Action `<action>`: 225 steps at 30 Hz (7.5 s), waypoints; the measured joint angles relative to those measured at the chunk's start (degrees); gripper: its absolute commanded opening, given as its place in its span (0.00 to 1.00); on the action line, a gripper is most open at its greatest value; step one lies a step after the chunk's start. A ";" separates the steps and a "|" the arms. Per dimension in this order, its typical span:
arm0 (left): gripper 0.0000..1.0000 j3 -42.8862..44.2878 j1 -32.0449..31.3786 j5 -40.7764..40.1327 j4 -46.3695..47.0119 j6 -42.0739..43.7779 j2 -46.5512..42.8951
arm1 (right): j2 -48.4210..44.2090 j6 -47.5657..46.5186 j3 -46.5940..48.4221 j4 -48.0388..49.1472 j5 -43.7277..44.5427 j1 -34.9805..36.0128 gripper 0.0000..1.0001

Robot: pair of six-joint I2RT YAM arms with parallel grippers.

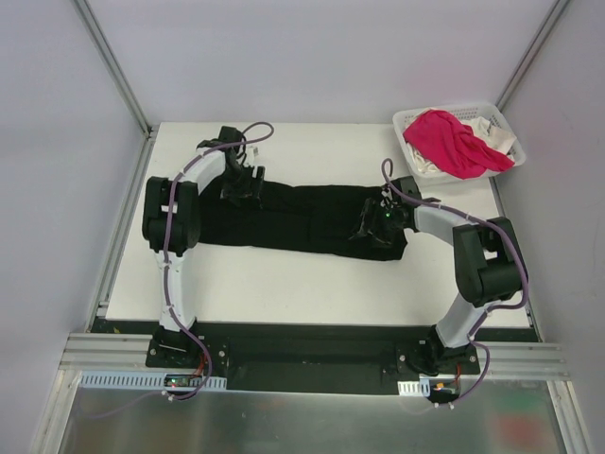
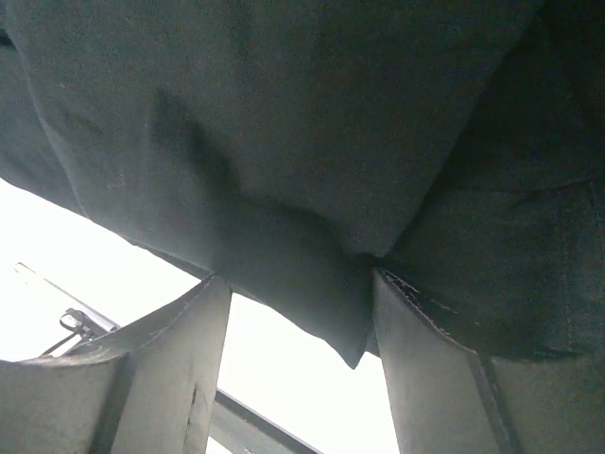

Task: Fold and stack the t-shirts
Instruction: Fold the other side of the tshirt into a rectangle

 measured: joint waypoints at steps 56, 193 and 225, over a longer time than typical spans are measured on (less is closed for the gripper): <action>0.69 -29.75 -9.79 -12.28 20.61 -24.11 -21.55 | 9.75 -8.59 21.84 -16.81 10.91 -3.08 0.66; 0.00 -4.37 0.57 -37.46 -2.10 -22.32 -3.98 | 4.66 -5.14 8.81 -2.89 5.03 -6.14 0.01; 0.00 -12.41 5.33 -44.83 0.90 -27.08 -11.45 | 8.92 -5.01 11.80 -3.52 6.27 -6.58 0.29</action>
